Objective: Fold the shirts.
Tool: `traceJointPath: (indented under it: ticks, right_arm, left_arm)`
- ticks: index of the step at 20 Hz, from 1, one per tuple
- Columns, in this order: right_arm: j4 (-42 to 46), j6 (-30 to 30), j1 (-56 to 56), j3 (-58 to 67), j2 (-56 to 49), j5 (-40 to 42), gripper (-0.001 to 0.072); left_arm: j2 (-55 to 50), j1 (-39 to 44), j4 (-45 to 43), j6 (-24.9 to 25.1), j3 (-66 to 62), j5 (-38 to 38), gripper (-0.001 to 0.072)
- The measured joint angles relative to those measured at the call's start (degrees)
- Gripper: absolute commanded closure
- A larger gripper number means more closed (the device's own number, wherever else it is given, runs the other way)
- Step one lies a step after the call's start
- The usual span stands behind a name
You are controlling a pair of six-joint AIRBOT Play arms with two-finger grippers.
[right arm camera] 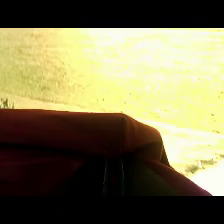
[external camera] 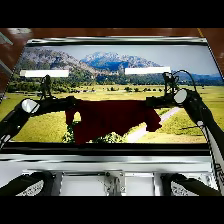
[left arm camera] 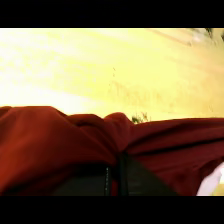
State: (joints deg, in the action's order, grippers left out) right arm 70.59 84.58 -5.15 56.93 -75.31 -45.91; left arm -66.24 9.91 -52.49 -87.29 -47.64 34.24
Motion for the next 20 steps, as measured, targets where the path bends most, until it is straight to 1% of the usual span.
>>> traceJointPath:
  ticks: [1, 2, 4, 5, 6, 7, 9, 10, 11, 12, 13, 14, 15, 17, 20]
  right_arm:
    - [-1.1, 0.3, 0.0, -0.1, -1.4, 1.9, 0.0635]
    - [-2.3, 0.6, 0.0, -0.1, -2.7, 3.5, 0.0598]
    - [-3.4, 1.0, 0.1, -0.2, -4.0, 5.8, 0.0150]
    - [-3.7, 1.1, 0.5, -0.1, -4.1, 6.4, 0.0123]
    - [-4.2, 1.0, 0.9, 0.2, -3.8, 6.4, 0.0122]
    - [-4.5, 0.6, 1.4, 0.7, -3.1, 5.7, 0.0122]
    - [-3.3, -0.7, 4.0, 2.3, -0.7, 3.1, 0.0122]
    - [-2.0, -1.3, 6.0, 3.3, 0.9, 1.0, 0.0123]
    - [-0.5, -1.9, 8.0, 4.0, 2.4, -1.2, 0.0123]
    - [1.3, -2.3, 10.7, 4.6, 3.9, -3.8, 0.0122]
    - [3.5, -2.7, 13.6, 5.0, 5.1, -6.3, 0.0123]
    - [5.0, -3.0, 17.1, 5.2, 5.9, -9.6, 0.0119]
    - [5.9, -3.4, 20.0, 5.1, 6.4, -12.5, 0.0119]
    - [6.1, -4.2, 25.9, 3.6, 7.0, -16.6, 0.0119]
    - [2.5, -6.1, 32.0, -0.4, 7.3, -19.3, 0.0119]
  left_arm:
    - [-2.0, 0.0, 1.3, 0.0, 0.1, -1.8, 0.0664]
    - [-3.8, 0.0, 2.4, 0.0, 0.1, -3.0, 0.0618]
    - [-6.1, -0.1, 4.3, 0.0, 0.2, -4.6, 0.0250]
    - [-6.8, -0.4, 5.0, 0.0, 0.0, -4.7, 0.0131]
    - [-7.0, -1.2, 5.6, 0.0, -0.6, -4.0, 0.0115]
    - [-7.3, -2.3, 6.1, 0.2, -1.4, -2.2, 0.0116]
    - [-7.4, -6.4, 5.6, 0.5, -4.2, 4.5, 0.0125]
    - [-7.4, -9.2, 4.6, 0.5, -5.7, 10.1, 0.0127]
    - [-7.4, -12.1, 3.1, 0.4, -7.0, 16.8, 0.0144]
    - [-7.4, -14.6, 1.6, 0.1, -7.9, 22.5, 0.0219]
    - [-7.4, -16.8, -0.6, -0.2, -8.3, 27.9, 0.0217]
    - [-7.1, -18.7, -3.2, -0.5, -8.3, 33.0, 0.0158]
    - [-6.7, -19.8, -5.0, -0.6, -7.5, 37.1, -0.0013]
    - [-6.1, -20.7, -7.0, -0.8, -4.7, 41.5, -0.0010]
    - [-5.7, -19.2, -7.2, -0.9, 1.6, 41.5, -0.0010]
